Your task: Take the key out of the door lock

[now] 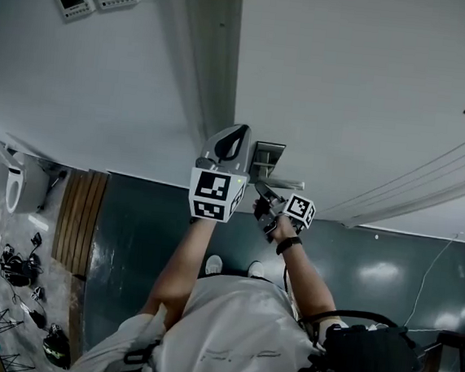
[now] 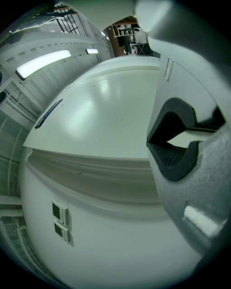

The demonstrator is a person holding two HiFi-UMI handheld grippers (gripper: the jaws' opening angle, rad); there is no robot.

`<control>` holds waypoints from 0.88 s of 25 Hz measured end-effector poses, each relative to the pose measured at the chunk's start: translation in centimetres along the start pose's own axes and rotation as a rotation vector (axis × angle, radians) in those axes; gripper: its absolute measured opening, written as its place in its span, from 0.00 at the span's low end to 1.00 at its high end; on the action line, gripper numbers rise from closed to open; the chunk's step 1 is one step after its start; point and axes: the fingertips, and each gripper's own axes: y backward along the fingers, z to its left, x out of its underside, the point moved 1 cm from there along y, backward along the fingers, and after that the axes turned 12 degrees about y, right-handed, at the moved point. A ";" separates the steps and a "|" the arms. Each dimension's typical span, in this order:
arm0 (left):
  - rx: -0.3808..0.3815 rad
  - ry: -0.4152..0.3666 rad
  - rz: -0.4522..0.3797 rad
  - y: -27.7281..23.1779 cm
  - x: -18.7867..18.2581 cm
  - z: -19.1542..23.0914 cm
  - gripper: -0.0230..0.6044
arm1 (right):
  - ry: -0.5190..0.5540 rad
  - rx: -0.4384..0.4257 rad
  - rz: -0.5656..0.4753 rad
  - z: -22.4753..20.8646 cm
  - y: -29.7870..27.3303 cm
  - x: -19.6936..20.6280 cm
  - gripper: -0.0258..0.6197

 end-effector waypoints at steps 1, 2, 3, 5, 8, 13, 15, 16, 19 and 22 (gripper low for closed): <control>-0.001 0.001 0.003 0.0 0.0 0.0 0.04 | -0.006 -0.003 0.002 0.1 -0.1 -0.1 0.15; -0.002 0.002 0.004 0.1 0.0 0.1 0.04 | -0.010 -0.004 0.004 0.3 -0.2 -0.1 0.14; -0.002 0.001 0.005 0.1 -0.1 0.1 0.04 | -0.013 -0.004 0.005 0.4 -0.2 -0.2 0.13; -0.003 0.001 0.003 0.1 -0.1 0.1 0.04 | -0.009 -0.013 0.005 0.6 -0.3 -0.1 0.09; -0.004 0.004 -0.002 0.1 -0.1 0.1 0.04 | 0.024 -0.011 -0.005 0.8 -0.2 -0.2 0.08; -0.009 0.016 -0.003 0.1 -0.1 0.1 0.04 | -0.003 -0.008 -0.045 0.8 -0.1 -0.2 0.08; -0.008 0.017 -0.002 0.2 0.0 0.0 0.04 | -0.013 -0.014 -0.058 0.6 0.0 -0.2 0.08; -0.007 0.017 -0.002 0.2 0.0 0.0 0.04 | -0.017 -0.015 -0.062 0.5 0.0 -0.1 0.08; -0.007 0.014 -0.004 0.2 0.0 0.1 0.04 | -0.020 -0.016 -0.070 0.5 -0.1 -0.1 0.08; -0.004 0.014 0.001 0.3 0.0 0.2 0.04 | -0.054 -0.022 -0.081 0.5 0.0 0.1 0.08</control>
